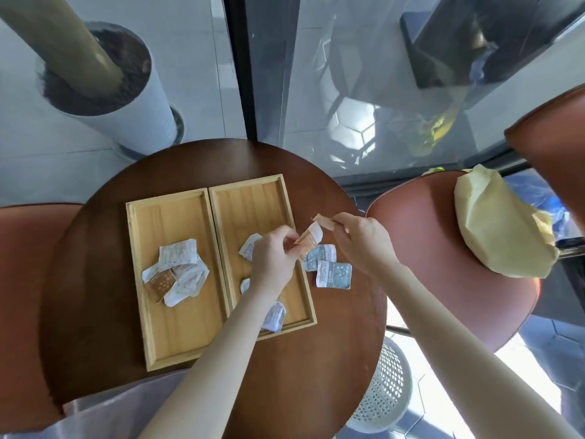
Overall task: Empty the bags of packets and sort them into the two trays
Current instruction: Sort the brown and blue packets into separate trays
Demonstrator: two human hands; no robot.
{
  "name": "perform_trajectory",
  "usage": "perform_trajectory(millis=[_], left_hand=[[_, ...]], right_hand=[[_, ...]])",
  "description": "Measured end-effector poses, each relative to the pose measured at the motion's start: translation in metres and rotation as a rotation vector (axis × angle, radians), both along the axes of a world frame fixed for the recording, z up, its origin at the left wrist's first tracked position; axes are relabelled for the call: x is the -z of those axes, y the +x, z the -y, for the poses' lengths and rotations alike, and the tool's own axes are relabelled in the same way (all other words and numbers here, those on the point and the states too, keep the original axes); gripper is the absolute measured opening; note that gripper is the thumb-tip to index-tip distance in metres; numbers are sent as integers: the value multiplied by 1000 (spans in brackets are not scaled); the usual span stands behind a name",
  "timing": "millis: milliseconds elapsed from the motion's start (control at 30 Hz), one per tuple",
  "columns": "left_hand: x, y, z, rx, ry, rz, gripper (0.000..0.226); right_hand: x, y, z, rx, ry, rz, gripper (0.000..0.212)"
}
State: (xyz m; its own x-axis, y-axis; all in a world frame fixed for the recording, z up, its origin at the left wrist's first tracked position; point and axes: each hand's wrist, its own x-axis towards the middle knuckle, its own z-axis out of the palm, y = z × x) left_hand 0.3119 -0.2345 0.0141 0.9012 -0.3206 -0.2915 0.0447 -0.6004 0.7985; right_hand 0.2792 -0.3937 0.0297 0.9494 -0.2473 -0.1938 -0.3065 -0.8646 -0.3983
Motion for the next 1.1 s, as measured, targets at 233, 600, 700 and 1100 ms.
perform_trajectory(millis=[233, 600, 700, 1100], left_hand=[[-13, -41, -90, -231, -98, -182, 7], [11, -82, -198, -397, 111, -56, 18], [16, -86, -205, -319, 278, 88, 26], [32, -55, -211, -34, 467, 318, 47]], right_hand=[[-33, -13, -87, 24, 299, 20, 20], [10, -56, -215, -307, 154, 126, 24], [25, -67, -223, -386, 4, 141, 37], [34, -51, -219, -334, 76, 223, 26]])
